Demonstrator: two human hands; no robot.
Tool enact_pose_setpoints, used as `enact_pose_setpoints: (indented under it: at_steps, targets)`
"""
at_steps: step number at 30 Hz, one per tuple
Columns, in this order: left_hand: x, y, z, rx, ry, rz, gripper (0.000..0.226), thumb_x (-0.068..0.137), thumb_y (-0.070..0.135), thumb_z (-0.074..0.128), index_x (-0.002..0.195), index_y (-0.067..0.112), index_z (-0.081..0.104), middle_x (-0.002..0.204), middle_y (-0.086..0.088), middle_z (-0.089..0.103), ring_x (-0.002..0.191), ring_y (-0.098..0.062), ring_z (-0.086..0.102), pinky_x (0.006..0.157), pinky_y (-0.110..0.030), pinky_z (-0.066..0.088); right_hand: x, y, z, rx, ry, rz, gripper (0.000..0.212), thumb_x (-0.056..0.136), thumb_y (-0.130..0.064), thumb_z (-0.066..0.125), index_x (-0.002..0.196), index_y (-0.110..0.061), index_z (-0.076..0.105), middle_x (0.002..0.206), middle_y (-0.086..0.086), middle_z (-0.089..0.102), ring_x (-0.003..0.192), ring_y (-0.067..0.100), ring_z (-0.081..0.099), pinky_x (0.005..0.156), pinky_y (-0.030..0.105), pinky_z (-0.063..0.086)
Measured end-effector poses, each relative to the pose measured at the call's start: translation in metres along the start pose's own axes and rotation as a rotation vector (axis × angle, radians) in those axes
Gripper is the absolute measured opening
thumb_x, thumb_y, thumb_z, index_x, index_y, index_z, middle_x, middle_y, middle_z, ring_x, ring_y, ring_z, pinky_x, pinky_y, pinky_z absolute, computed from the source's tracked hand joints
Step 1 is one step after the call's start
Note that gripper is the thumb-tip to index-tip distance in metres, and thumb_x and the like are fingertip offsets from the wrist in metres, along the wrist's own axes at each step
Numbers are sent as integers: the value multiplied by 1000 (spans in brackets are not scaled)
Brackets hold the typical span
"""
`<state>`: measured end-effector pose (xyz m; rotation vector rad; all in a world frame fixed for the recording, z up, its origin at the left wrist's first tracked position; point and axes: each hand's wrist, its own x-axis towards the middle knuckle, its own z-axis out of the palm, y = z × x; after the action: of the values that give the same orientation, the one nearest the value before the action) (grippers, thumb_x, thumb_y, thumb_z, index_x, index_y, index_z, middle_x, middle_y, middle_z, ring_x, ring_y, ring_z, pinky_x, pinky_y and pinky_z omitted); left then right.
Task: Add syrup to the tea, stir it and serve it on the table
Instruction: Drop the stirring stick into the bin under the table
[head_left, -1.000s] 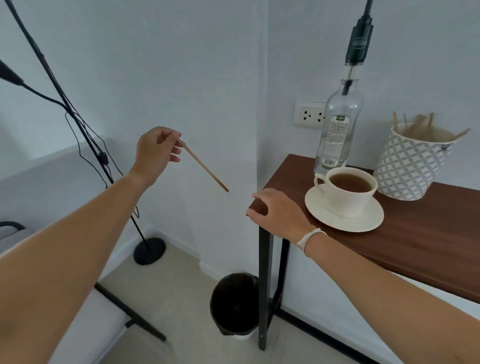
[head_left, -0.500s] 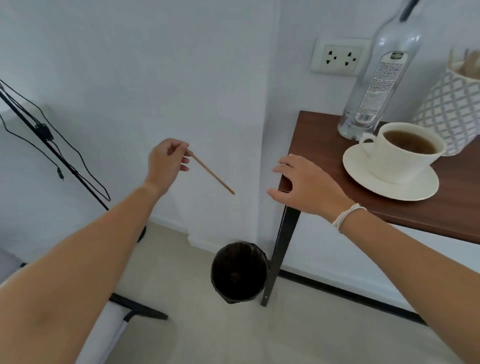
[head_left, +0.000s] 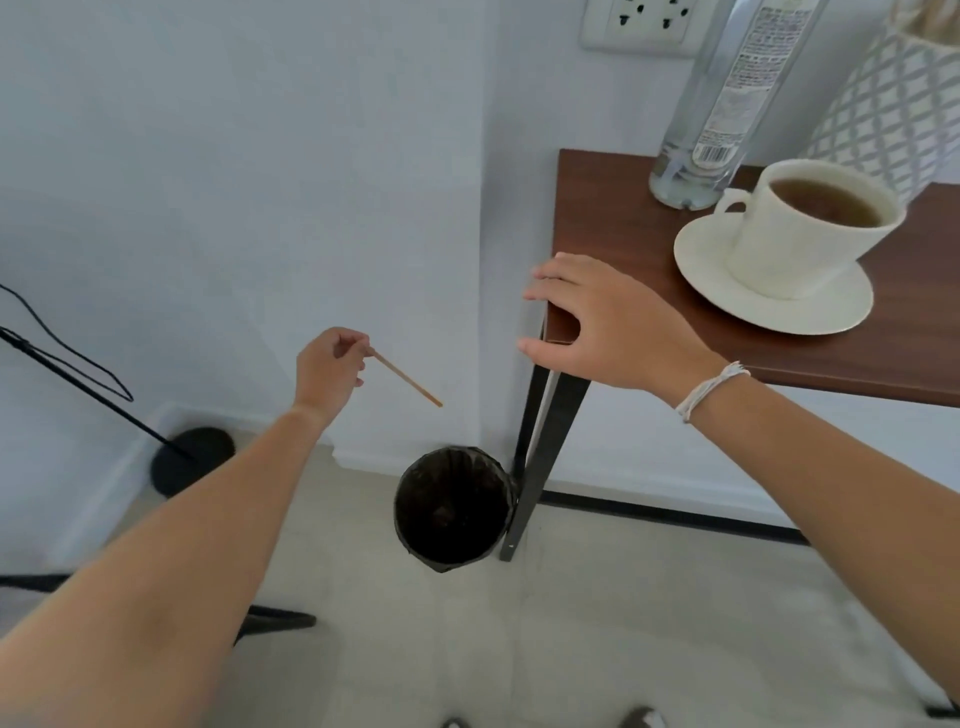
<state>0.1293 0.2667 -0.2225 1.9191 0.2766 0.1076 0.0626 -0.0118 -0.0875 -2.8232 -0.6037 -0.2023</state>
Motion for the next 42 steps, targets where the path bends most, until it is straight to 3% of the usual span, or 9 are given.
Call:
enact_pose_setpoints:
  at_steps: [7, 11, 18, 42]
  targets:
    - [-2, -17, 16, 24, -55, -35, 14, 90, 13, 55, 83, 23, 62, 89, -3, 64, 78, -18, 56, 60, -23, 50, 0, -1, 0, 5, 14, -1, 53, 85, -48, 56, 128, -17, 57, 139, -4, 50, 137, 11, 34, 106, 24, 28]
    - [-2, -17, 21, 38, -54, -42, 10, 90, 12, 55, 95, 14, 63, 91, -4, 64, 81, -19, 56, 60, -23, 50, 0, -1, 0, 4, 21, 0, 53, 84, -48, 57, 127, -17, 57, 138, -4, 50, 137, 10, 33, 106, 22, 27]
    - [-2, -24, 24, 28, -104, -63, 13, 90, 14, 54, 101, 17, 62, 96, -4, 64, 81, -20, 58, 60, -23, 50, 0, 0, 1, 13, 26, 3, 53, 84, -49, 57, 127, -19, 57, 139, -6, 49, 139, 10, 31, 107, 23, 27]
    - [-8, 23, 24, -1, -121, 21, 13, 88, 19, 57, 99, 19, 64, 93, 0, 66, 78, -17, 61, 63, -26, 52, 0, 2, -1, 13, 3, -2, 55, 84, -49, 56, 129, -16, 56, 138, -4, 50, 139, 13, 31, 108, 23, 25]
